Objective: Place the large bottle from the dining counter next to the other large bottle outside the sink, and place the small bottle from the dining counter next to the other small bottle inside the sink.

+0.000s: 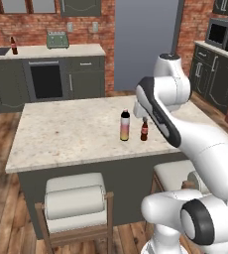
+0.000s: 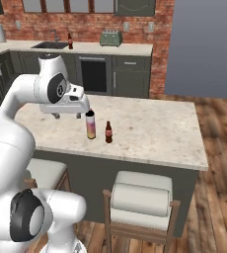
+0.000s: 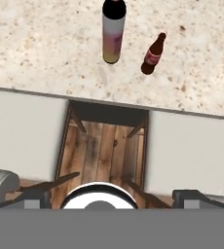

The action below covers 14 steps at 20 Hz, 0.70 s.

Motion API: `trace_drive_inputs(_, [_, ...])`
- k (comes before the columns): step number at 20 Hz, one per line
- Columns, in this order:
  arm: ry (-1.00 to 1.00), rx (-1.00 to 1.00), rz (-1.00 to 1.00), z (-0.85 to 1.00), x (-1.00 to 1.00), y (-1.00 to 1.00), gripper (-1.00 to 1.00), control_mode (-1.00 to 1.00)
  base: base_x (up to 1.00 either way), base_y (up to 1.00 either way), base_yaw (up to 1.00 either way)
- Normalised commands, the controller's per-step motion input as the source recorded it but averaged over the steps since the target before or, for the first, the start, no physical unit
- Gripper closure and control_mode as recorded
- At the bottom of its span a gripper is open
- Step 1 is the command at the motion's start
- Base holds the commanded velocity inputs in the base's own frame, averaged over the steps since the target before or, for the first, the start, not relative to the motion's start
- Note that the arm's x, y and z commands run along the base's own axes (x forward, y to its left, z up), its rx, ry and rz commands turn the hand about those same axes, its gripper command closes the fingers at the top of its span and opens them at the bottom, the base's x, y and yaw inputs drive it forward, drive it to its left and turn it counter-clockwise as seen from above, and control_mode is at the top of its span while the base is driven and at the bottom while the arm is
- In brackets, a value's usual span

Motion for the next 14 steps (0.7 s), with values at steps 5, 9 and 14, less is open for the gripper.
trace_drive_inputs(5, [0.0, 0.0, -0.06, 0.08, 0.91, 0.07, -1.0, -1.0, 0.0, 0.0, 0.0])
trace_drive_inputs(9, [0.0, 0.01, -0.07, 0.08, 0.88, 0.02, -1.0, -1.0, 0.0, 0.0, 0.0])
trace_drive_inputs(14, [-0.01, 0.0, -0.04, 0.14, 0.38, 0.02, -1.0, -1.0, 0.0, 0.0, 0.0])
